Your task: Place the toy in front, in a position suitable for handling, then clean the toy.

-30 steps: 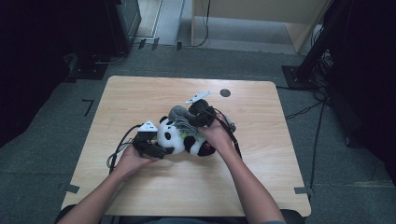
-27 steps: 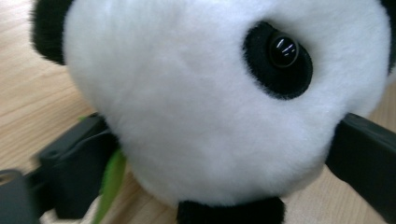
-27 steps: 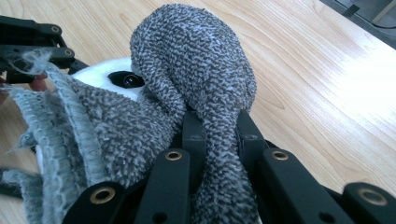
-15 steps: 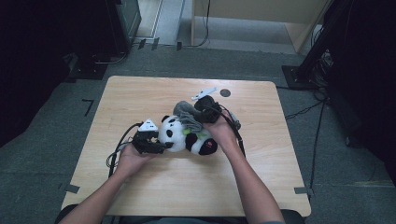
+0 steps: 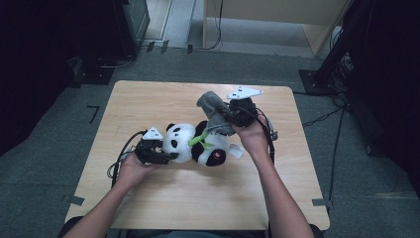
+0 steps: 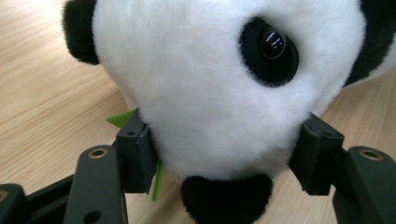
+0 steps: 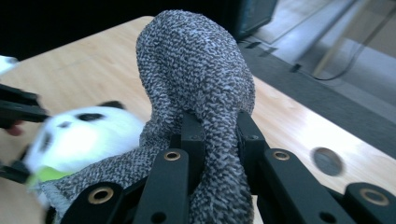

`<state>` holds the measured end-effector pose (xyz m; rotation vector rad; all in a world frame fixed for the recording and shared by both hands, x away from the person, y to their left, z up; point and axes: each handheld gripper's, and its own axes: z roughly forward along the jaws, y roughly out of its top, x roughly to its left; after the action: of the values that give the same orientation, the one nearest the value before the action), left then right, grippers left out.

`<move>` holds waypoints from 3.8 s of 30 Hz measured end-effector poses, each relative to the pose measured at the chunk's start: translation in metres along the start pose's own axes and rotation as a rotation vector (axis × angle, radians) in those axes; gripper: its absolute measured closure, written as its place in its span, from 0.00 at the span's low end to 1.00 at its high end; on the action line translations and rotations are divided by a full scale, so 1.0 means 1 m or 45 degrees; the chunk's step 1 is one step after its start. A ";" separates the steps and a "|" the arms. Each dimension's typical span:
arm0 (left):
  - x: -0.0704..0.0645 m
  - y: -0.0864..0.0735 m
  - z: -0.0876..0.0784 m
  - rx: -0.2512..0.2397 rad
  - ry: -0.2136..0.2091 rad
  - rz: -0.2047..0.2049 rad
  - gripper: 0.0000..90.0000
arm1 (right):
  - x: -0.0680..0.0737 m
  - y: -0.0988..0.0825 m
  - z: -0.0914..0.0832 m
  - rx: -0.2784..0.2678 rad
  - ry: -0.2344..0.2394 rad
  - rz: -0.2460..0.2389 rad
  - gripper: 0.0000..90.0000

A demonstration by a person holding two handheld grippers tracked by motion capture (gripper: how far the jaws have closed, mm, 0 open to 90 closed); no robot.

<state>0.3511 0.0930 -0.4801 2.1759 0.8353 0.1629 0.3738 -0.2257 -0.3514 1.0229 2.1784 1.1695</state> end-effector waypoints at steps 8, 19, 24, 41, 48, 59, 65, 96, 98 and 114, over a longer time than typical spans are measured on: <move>0.001 -0.002 0.000 0.000 0.012 0.014 0.39 | -0.018 -0.014 0.005 0.043 -0.015 0.077 0.87; 0.000 -0.002 0.001 -0.003 0.018 0.001 0.39 | -0.014 -0.052 0.023 0.100 -0.035 0.051 0.88; 0.001 -0.002 0.001 -0.004 0.016 -0.003 0.38 | -0.028 -0.067 0.021 0.208 -0.077 0.086 0.88; 0.001 -0.003 0.002 -0.014 0.011 -0.014 0.38 | -0.014 -0.022 -0.010 -0.032 -0.031 0.091 0.88; 0.001 -0.003 0.002 -0.014 0.011 -0.013 0.38 | 0.007 -0.018 0.009 -0.003 0.064 0.047 0.88; 0.002 -0.002 0.002 -0.026 0.002 -0.027 0.38 | -0.002 -0.056 0.024 0.057 0.059 0.070 0.88; 0.002 -0.001 0.002 -0.024 0.003 -0.022 0.38 | -0.014 -0.063 0.019 0.061 0.035 0.089 0.88; 0.002 -0.003 0.003 -0.017 0.003 -0.015 0.37 | -0.013 -0.039 -0.023 -0.081 0.022 0.086 0.88; 0.003 -0.003 0.003 -0.019 0.001 -0.017 0.37 | -0.005 -0.039 -0.018 -0.080 0.065 0.081 0.88; 0.003 0.000 0.004 -0.008 0.000 -0.039 0.41 | 0.025 -0.076 0.025 0.075 0.127 -0.140 0.88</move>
<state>0.3544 0.0925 -0.4834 2.1560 0.8664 0.1497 0.3462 -0.2210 -0.4300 0.8728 2.3276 1.1342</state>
